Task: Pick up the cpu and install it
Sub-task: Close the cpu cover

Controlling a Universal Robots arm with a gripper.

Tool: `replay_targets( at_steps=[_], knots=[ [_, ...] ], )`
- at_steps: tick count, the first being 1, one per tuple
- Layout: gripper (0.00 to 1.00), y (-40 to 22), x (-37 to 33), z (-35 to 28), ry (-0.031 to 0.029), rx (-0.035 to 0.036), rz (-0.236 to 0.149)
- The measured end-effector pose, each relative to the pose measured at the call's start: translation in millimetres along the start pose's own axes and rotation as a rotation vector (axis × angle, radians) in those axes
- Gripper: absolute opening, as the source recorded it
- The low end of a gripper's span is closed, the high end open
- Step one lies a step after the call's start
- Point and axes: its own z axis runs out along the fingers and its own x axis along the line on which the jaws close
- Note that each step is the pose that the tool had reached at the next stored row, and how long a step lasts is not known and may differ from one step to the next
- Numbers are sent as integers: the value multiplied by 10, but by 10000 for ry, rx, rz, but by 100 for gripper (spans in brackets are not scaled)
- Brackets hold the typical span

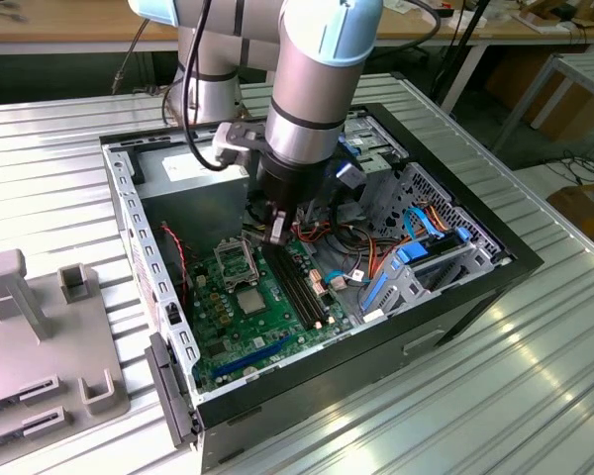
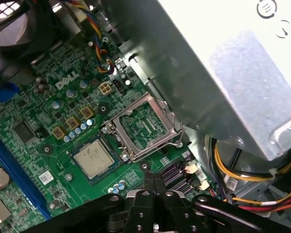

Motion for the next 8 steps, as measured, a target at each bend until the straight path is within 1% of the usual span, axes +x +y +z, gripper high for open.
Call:
replay_targets(
  at_steps=[8],
  knots=[
    [11, 27, -71, 3, 3, 6, -168]
  ],
)
